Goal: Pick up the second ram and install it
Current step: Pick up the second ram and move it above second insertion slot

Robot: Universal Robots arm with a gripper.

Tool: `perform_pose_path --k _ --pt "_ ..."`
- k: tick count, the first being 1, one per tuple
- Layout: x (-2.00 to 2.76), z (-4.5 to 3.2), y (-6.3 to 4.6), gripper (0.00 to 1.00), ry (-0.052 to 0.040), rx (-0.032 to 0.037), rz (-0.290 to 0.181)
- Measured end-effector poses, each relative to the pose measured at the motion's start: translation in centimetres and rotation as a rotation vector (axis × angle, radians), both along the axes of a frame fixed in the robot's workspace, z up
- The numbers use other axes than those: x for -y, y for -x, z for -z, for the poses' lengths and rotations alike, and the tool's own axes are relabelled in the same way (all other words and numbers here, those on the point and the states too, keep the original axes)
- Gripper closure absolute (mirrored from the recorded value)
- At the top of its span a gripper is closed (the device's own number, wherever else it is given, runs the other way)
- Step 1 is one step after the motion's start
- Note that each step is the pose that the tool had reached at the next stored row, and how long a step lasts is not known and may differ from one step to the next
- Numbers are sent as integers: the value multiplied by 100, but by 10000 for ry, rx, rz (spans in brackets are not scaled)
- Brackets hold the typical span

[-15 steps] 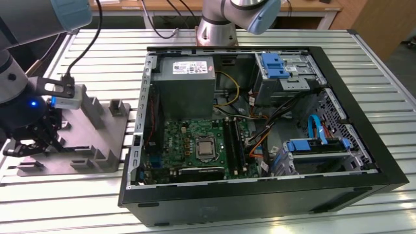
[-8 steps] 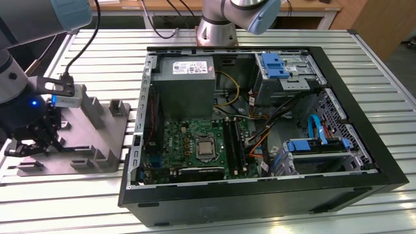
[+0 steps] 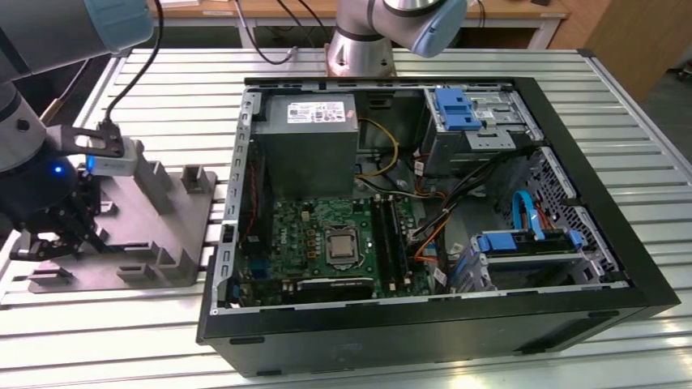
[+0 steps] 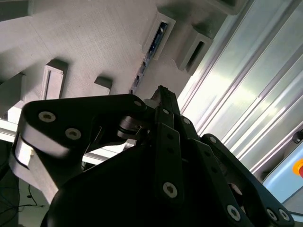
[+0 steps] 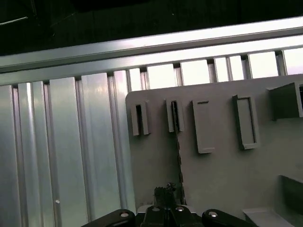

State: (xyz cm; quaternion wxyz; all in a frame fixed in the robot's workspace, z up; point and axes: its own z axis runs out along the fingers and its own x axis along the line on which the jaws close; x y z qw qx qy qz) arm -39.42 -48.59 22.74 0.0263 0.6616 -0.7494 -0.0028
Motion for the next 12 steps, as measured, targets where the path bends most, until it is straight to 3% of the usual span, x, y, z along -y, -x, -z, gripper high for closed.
perform_pose_path --k 12 --pt "0 0 0 90 0 0 -752"
